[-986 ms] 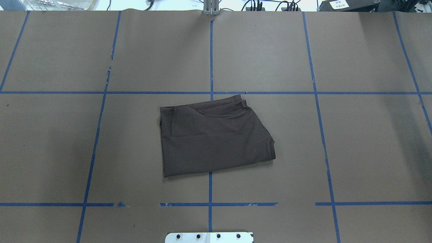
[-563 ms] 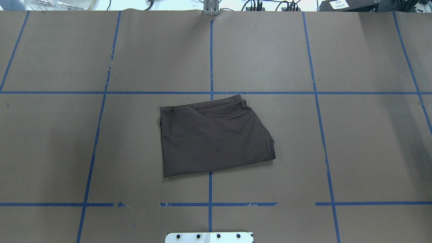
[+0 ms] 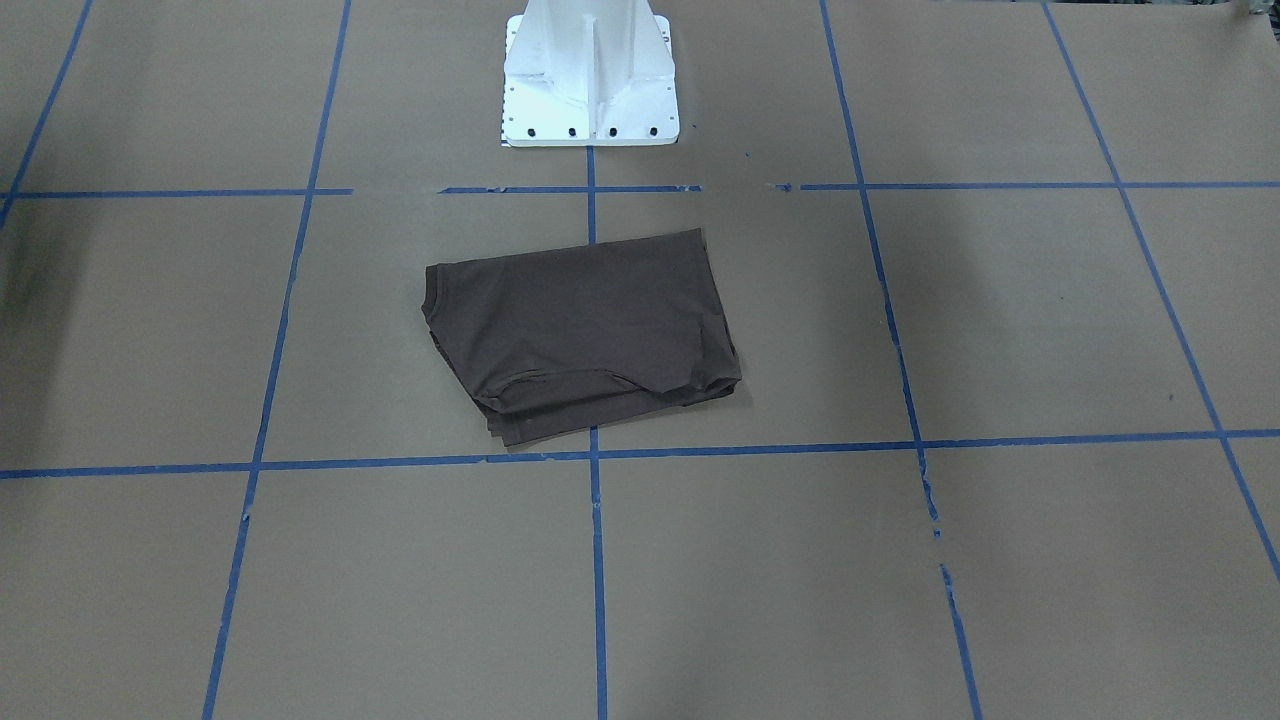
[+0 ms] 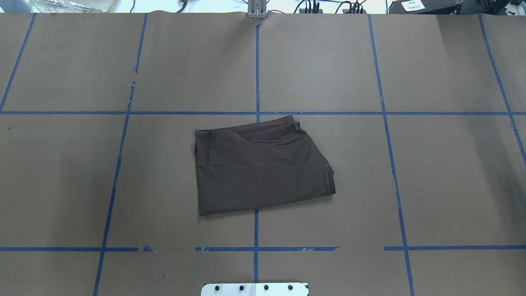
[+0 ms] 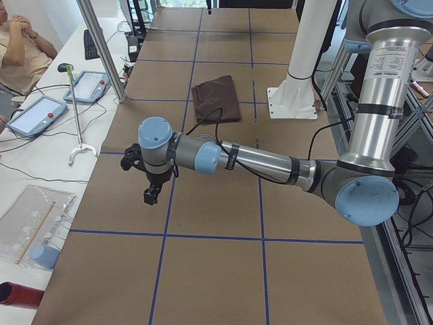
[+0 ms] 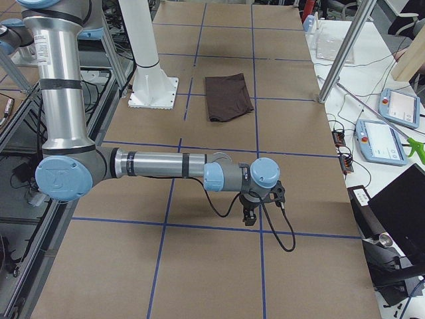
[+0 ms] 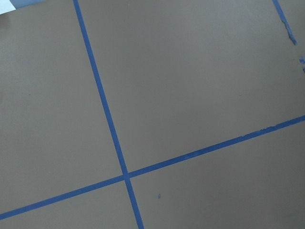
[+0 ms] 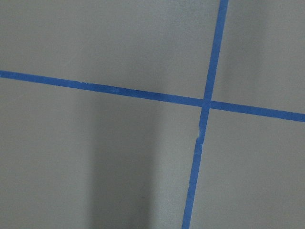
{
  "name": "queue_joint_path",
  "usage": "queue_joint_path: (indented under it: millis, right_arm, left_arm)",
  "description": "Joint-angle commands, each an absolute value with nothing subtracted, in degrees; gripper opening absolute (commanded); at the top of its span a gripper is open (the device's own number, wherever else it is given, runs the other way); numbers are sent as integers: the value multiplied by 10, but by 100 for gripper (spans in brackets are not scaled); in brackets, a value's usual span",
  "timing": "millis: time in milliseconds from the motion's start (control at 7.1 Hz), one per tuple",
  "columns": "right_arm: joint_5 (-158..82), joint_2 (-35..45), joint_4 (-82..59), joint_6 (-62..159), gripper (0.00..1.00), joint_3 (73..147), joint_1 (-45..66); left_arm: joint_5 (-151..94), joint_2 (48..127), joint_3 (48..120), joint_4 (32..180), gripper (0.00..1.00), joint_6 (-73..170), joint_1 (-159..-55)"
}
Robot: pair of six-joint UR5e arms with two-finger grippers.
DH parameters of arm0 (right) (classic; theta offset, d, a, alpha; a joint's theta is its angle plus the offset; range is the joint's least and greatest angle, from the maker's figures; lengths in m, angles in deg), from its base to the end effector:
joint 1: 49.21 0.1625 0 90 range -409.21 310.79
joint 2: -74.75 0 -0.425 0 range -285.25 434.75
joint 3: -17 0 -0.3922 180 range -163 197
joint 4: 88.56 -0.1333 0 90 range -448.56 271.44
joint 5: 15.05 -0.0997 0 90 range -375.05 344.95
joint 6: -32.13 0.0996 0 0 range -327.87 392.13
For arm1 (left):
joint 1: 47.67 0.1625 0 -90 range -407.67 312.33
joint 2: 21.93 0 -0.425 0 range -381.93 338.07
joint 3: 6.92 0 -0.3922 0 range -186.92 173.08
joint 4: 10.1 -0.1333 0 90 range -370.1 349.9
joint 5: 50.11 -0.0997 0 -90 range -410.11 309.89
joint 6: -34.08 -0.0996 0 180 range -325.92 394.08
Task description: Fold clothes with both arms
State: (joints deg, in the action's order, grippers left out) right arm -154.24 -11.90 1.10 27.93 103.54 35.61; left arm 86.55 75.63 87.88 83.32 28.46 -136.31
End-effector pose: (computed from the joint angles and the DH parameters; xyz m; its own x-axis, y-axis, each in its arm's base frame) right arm 0.0110 -0.5201 0.6522 0.6422 -0.1348 0.7545 0.1377 0.9887 0.0594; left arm -0.0477 -0.5548 0.5385 0.6759 0.3072 -0.6699 -0.0895 0.9365 0.3392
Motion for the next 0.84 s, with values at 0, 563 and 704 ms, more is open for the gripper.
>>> queue_joint_path:
  millis: [0, 563, 704]
  right_arm:
    - [-1542, -117, 11, 279, 100, 1036, 356]
    - [-1573, -126, 12, 278, 100, 1055, 357]
    - [-1574, -117, 11, 278, 100, 1040, 356]
  left_arm:
    - [866, 756, 882, 834, 100, 285, -1363]
    - [866, 756, 880, 834, 100, 285, -1363]
    - [866, 754, 879, 834, 100, 285, -1363]
